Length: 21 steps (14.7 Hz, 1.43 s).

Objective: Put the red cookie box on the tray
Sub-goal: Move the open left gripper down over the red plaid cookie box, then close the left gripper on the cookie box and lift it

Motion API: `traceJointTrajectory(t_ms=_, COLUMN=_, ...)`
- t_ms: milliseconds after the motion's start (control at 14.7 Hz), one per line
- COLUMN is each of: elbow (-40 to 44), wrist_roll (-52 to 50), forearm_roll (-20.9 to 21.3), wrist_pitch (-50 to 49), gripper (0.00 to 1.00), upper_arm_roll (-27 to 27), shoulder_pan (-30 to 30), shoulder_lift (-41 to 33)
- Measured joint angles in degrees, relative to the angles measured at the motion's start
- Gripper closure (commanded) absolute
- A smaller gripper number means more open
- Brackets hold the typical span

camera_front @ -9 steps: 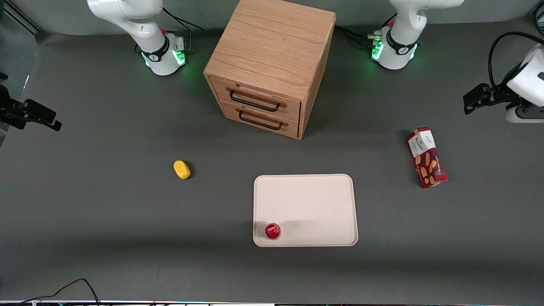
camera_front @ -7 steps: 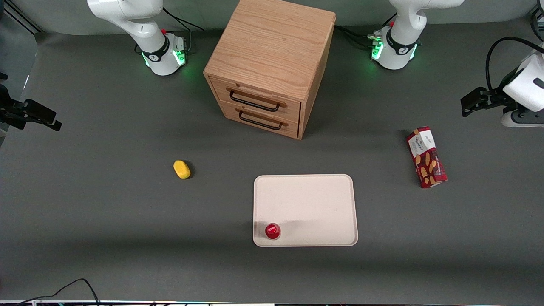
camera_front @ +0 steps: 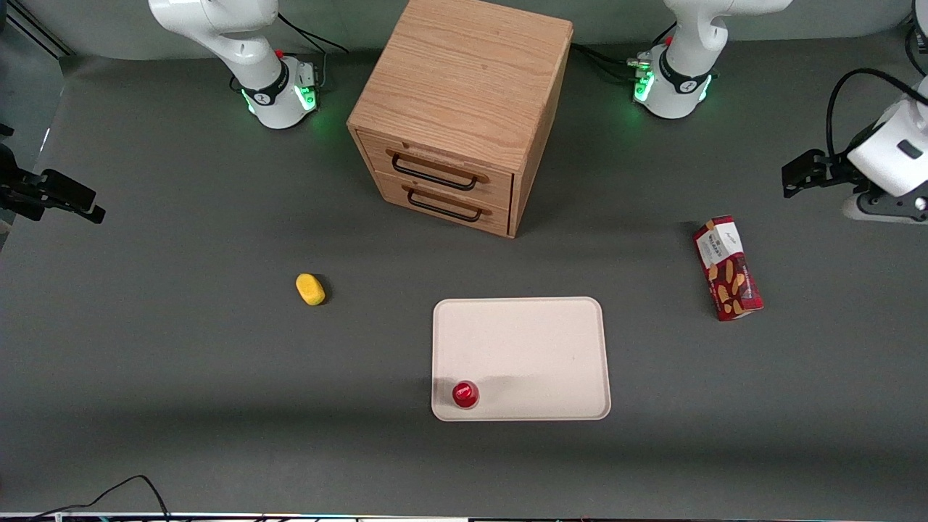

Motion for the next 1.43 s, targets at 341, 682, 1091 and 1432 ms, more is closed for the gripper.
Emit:
traceJointTrajectory(t_ms=341, elbow=-19.5, wrist_roll=1.3, forearm_roll=-2.4, wrist_pitch=23.6, gripper=0.0, upper_arm_roll=4.0, shoulder_pan=1.2, shoulder_lift=2.7)
traceJointTrajectory(t_ms=682, elbow=-30.8, wrist_roll=1.7, forearm_roll=-6.1, wrist_pitch=43.4, gripper=0.0, upper_arm_roll=4.2, shoulder_pan=1.3, shoulder_lift=8.4)
traceJointTrajectory(t_ms=1091, elbow=-33.3, wrist_roll=5.0, forearm_roll=-8.9, wrist_pitch=54.3, gripper=0.6, upper_arm_roll=4.2, shoulder_pan=1.6, shoulder_lift=15.2)
traceJointTrajectory(t_ms=1432, elbow=-34.9, wrist_roll=7.3, forearm_roll=-10.8, wrist_pitch=56.7, gripper=1.0, upper_arm_roll=4.2, shoulder_pan=1.8, shoulder_lift=15.6)
